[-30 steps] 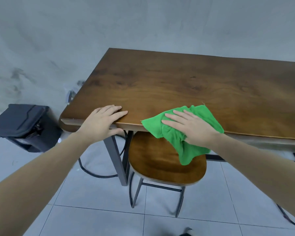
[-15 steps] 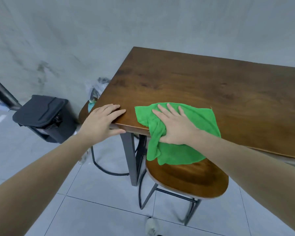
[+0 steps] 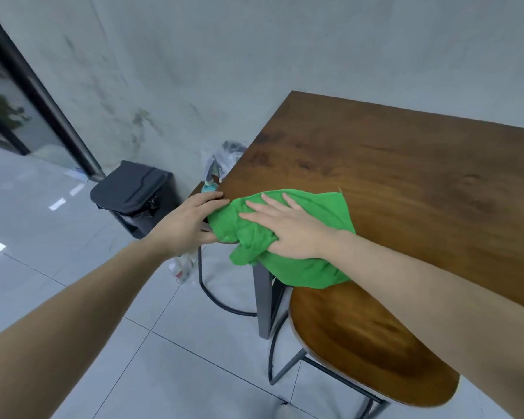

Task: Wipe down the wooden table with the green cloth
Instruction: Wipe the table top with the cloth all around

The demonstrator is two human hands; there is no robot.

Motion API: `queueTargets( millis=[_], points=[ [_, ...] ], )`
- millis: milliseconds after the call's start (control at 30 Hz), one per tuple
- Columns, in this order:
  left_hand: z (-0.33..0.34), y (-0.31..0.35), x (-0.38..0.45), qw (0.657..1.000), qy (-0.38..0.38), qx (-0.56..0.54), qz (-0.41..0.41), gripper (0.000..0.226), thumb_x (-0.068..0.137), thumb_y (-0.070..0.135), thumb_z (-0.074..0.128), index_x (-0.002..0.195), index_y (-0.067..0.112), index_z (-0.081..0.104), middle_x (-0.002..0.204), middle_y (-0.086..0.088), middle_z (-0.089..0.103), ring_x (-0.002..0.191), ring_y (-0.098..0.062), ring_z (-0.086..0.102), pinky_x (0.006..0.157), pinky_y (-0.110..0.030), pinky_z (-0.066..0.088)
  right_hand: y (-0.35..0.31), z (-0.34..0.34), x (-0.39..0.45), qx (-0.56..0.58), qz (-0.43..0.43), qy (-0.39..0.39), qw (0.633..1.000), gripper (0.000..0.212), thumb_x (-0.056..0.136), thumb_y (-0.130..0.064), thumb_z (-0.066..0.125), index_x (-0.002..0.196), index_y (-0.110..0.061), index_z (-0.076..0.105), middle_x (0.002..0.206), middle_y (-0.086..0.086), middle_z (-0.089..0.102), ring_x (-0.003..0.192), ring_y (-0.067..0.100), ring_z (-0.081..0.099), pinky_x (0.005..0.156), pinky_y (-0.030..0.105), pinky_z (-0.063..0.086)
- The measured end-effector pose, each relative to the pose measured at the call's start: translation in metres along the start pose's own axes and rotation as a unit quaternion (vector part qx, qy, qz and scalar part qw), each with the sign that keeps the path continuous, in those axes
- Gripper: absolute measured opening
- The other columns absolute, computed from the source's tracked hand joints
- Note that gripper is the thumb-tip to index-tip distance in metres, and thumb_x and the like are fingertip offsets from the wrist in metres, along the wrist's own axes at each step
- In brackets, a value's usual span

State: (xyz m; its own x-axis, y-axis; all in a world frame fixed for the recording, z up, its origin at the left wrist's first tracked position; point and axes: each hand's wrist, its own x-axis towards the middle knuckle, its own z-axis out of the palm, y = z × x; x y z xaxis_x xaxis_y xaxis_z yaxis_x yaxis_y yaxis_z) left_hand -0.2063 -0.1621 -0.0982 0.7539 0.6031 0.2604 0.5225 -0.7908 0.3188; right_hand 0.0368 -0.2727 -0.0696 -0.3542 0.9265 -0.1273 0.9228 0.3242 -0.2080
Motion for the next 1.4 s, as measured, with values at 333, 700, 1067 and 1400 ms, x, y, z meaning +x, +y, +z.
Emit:
queueTargets(
  millis=[333, 700, 1067, 1400],
  points=[
    [-0.015, -0.036, -0.009, 0.995, -0.009, -0.093, -0.024, 0.078, 0.077, 0.067, 0.062, 0.140, 0.021, 0.053, 0.144, 0.005, 0.048, 0.132, -0.010, 0.045, 0.113, -0.031, 0.034, -0.021, 0.007, 0.002, -0.075, -0.001, -0.010, 0.997, 0.107, 0.074, -0.007, 0.063, 0.156, -0.045, 0.005, 0.167, -0.014, -0.006, 0.153, 0.018, -0.013, 0.122, 0.056, -0.005],
    [-0.046, -0.122, -0.049, 0.976, 0.028, -0.184, -0.110, 0.045, 0.091, 0.008, 0.052, 0.133, 0.025, 0.056, 0.119, 0.007, 0.055, 0.102, -0.011, 0.053, 0.091, -0.025, 0.041, -0.072, 0.001, 0.130, -0.101, -0.003, 0.024, 0.995, 0.019, 0.078, -0.030, 0.065, 0.096, -0.028, 0.057, 0.088, -0.009, 0.052, 0.109, 0.022, 0.052, 0.120, 0.052, 0.013],
    [-0.039, -0.118, -0.022, 0.968, 0.008, -0.243, -0.055, 0.028, 0.094, 0.022, 0.059, 0.122, 0.025, 0.062, 0.113, 0.011, 0.054, 0.099, -0.012, 0.057, 0.086, -0.023, 0.043, -0.022, -0.026, 0.147, -0.066, 0.200, 0.021, 0.977, 0.058, 0.089, -0.039, 0.049, 0.144, -0.020, 0.049, 0.154, 0.004, 0.043, 0.147, 0.020, 0.027, 0.122, 0.041, 0.016],
    [-0.014, -0.116, 0.027, 0.961, -0.030, -0.268, -0.054, 0.025, 0.095, 0.022, 0.059, 0.120, 0.027, 0.062, 0.114, 0.015, 0.053, 0.110, -0.006, 0.056, 0.087, -0.021, 0.044, 0.011, -0.026, 0.151, -0.068, -0.072, 0.000, 0.995, 0.051, 0.078, -0.049, 0.051, 0.119, -0.023, 0.067, 0.106, -0.001, 0.062, 0.111, 0.025, 0.050, 0.115, 0.055, 0.024]
  ],
)
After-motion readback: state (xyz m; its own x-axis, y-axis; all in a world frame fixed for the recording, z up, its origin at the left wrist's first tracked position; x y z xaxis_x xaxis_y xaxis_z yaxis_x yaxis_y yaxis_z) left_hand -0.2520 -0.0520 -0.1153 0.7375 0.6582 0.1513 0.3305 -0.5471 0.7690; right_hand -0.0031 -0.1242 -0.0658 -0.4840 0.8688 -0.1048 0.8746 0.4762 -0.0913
